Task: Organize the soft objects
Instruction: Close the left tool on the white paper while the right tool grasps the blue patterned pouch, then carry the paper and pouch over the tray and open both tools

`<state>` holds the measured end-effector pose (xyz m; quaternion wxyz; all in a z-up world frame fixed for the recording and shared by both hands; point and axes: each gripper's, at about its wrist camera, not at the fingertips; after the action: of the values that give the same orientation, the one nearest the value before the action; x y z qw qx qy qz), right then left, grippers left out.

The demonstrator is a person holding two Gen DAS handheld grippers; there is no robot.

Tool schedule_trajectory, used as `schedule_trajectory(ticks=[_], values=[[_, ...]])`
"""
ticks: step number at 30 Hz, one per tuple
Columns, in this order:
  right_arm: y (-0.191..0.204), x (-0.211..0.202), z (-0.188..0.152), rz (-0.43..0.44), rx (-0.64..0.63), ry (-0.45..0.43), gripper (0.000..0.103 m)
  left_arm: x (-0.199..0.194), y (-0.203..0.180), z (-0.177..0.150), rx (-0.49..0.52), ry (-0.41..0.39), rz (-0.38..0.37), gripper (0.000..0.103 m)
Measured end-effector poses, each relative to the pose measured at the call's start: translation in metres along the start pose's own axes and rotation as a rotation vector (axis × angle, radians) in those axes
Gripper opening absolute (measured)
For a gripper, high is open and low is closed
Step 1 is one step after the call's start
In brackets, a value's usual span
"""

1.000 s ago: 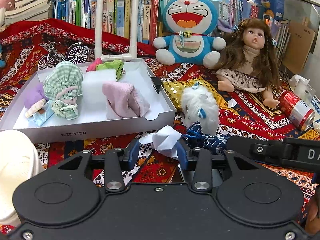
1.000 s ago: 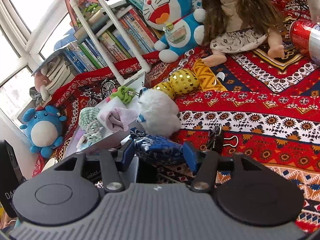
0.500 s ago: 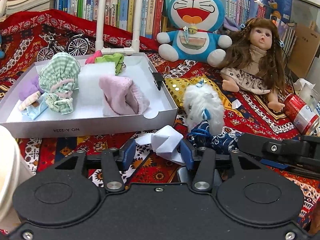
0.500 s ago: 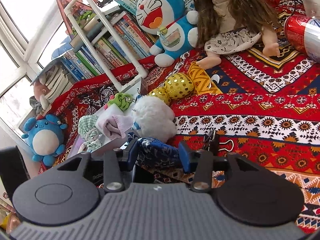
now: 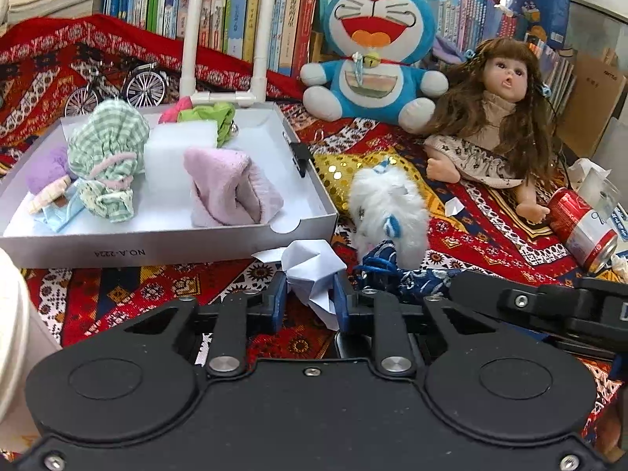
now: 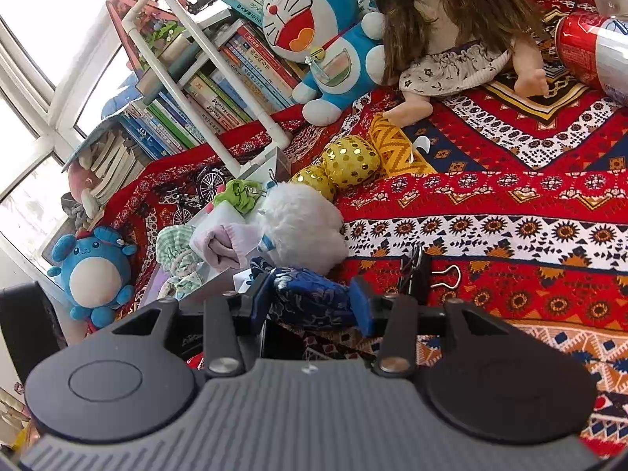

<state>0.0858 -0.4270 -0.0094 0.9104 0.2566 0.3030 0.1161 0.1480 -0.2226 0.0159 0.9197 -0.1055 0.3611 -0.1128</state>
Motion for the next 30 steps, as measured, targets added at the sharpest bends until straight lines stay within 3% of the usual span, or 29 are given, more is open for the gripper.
schedule_trajectory(ticks=[8, 18, 21, 26, 30], values=[[0.003, 0.005, -0.003, -0.019, -0.025, 0.013, 0.075, -0.025, 0.001, 0.003, -0.016, -0.065, 0.001, 0.024], [0.022, 0.013, -0.007, -0.062, -0.140, 0.022, 0.087, -0.062, -0.003, 0.016, -0.016, -0.134, -0.007, 0.024], [0.027, 0.017, -0.008, -0.097, -0.159, 0.027, 0.083, -0.070, -0.002, 0.019, -0.021, -0.138, -0.017, 0.024], [0.030, 0.015, -0.008, -0.121, -0.147, 0.010, 0.060, -0.084, 0.002, 0.022, -0.020, -0.157, -0.033, 0.024], [0.035, 0.010, -0.006, -0.138, -0.138, 0.002, 0.050, -0.096, 0.006, 0.025, -0.022, -0.163, -0.049, 0.024]])
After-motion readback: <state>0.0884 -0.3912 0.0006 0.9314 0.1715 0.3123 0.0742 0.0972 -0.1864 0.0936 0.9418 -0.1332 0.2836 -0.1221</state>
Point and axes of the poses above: each gripper's, at about its wrist camera, not at the fingertips, and x roughly the way its jaws point, y to its left, z to its top, and after that the axes turned 11 degrees about -x, right-handed
